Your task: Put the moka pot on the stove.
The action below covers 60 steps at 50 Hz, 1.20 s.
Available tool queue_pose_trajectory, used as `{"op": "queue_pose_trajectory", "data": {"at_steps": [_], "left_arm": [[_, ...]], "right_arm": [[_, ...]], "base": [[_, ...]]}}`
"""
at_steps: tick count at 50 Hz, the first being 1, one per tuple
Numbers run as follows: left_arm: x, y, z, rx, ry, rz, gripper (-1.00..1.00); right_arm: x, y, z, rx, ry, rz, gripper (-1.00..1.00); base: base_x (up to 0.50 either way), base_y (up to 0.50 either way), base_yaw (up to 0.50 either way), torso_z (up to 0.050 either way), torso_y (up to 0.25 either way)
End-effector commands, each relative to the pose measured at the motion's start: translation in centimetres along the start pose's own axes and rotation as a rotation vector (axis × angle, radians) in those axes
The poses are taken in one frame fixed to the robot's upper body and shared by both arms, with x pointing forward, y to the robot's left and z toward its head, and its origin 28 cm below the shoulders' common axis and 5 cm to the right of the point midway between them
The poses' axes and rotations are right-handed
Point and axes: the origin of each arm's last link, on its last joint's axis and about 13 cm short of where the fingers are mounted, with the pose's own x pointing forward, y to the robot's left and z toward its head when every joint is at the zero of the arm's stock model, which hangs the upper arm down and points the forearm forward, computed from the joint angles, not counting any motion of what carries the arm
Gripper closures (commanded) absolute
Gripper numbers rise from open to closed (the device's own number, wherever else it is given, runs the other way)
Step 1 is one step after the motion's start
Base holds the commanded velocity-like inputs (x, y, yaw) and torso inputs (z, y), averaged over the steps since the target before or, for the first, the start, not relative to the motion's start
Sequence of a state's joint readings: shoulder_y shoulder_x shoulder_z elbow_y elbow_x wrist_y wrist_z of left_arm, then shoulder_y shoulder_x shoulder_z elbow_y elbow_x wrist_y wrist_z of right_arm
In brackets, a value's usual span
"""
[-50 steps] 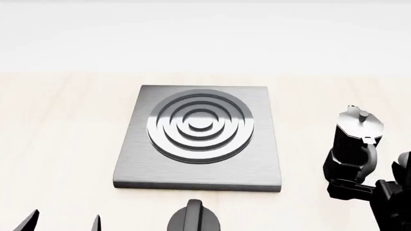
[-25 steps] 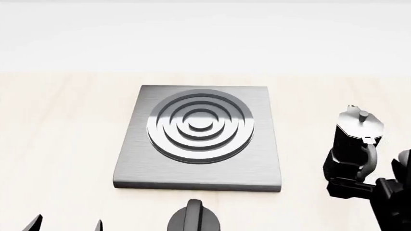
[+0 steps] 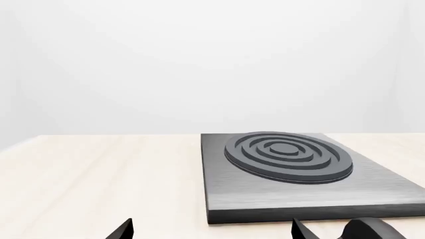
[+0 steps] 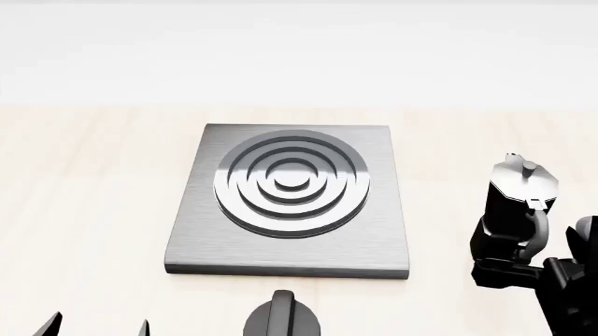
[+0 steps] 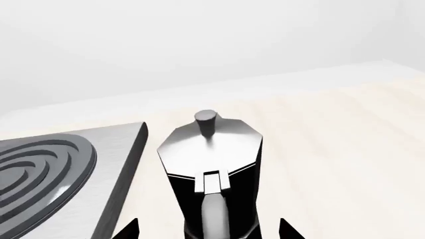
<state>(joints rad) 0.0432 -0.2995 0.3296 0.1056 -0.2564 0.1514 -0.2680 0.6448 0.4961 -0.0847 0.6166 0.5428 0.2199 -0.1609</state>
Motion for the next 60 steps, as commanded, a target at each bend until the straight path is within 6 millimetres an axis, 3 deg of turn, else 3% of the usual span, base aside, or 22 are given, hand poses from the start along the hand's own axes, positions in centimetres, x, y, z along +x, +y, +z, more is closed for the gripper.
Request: {"op": "queue_pose_trajectory", "data": {"at_steps": [1,17,43,44,60], "left_arm": [[0.04,0.03,0.00,0.000,0.000,0.001,-1.00],[0.17,0.02,0.11,0.000,-0.001,-0.003,-1.00],[0.08,0.05,0.20,0.001,-0.005,-0.001,-1.00],[0.08,0.05,0.20,0.001,-0.005,-0.001,-1.00],[-0.10,0.13,0.21,0.000,-0.006,0.002,-1.00]], "right_arm": [[0.14,0.11,-0.01,-0.003,-0.002,0.006,-1.00],[0.02,-0.64,-0.43,0.011,0.003,-0.030,-1.00],[0.55,-0.07,0.00,0.011,-0.010,0.002,-1.00],[0.53,-0.07,0.00,0.010,-0.009,0.004,1.00],[0.25,0.02,-0.39,-0.010,-0.004,0.010,1.00]], "base": [[0.00,0.00,0.00,0.000,0.000],[0.00,0.00,0.00,0.000,0.000],[0.00,0.00,0.00,0.000,0.000],[0.00,0.00,0.00,0.000,0.000],[0.00,0.00,0.00,0.000,0.000]]}}
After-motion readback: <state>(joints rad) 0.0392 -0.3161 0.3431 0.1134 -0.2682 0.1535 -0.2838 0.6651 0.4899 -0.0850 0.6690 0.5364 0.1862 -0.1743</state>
